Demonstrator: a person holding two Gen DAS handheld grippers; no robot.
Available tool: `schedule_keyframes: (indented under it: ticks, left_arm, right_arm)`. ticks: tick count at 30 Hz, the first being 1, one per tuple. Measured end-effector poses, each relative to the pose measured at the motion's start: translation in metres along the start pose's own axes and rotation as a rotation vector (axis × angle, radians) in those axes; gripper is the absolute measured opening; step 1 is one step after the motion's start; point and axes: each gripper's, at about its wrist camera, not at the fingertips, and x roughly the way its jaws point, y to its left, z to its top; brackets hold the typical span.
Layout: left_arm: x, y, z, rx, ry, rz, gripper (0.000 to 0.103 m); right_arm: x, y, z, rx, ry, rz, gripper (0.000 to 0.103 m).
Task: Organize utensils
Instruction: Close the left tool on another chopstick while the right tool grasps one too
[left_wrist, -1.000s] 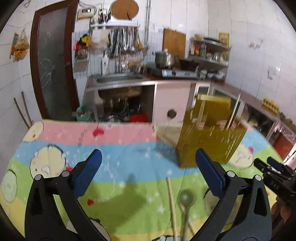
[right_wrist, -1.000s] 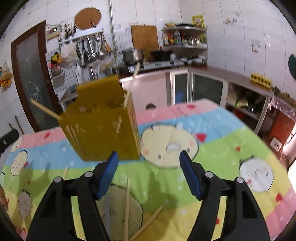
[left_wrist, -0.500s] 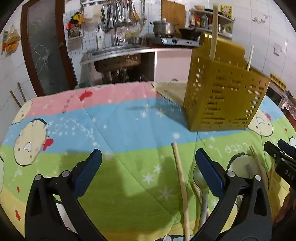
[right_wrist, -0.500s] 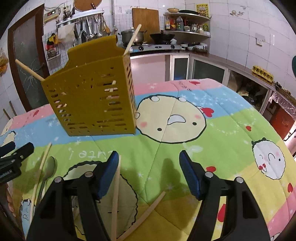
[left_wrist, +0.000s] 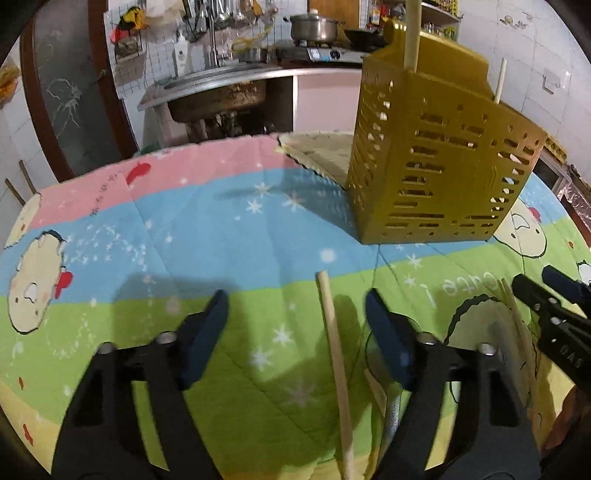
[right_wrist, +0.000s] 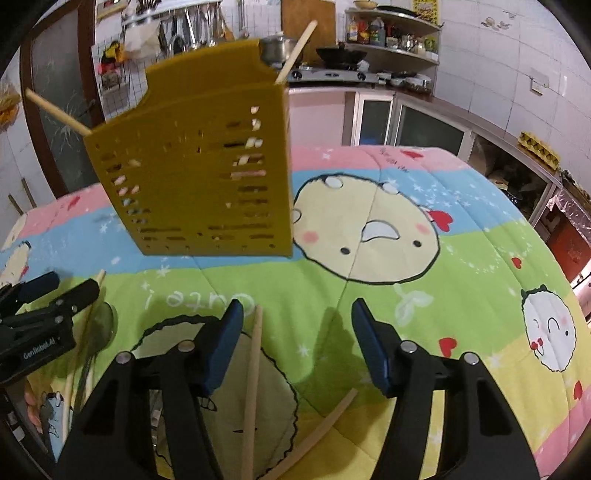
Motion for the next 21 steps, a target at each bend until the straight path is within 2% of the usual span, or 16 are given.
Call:
schedule_keyframes:
  ticks: [3,8,11,13,15,21]
  left_arm:
    - [0.004,0.000,0.000,-0.011,0.013,-0.011,0.065]
    - [0.013,-0.002,-0.001,-0.003,0.040,-0.011,0.055]
    - [0.015,-0.002,0.001,-0.009,0.044,-0.019,0.050]
    - [0.016,-0.004,0.003,-0.008,0.048,-0.028,0.038]
    - [0.017,-0.004,0.004,-0.008,0.057,-0.037,0.032]
    - [0.019,-0.006,0.005,0.004,0.058,-0.024,0.025]
  right_arm:
    - [0.009,0.001,-0.001,0.004,0.034,0.014,0.051]
    - [0.015,0.001,-0.004,0.009,0.047,0.007,0.049]
    - [0.016,0.002,-0.002,0.002,0.054,0.002,0.042]
    - [0.016,0.004,-0.002,0.002,0.059,-0.001,0.038]
    - [0.015,0.005,-0.001,0.003,0.061,-0.001,0.032]
    - [0.016,0.008,-0.002,0.009,0.068,0.001,0.020]
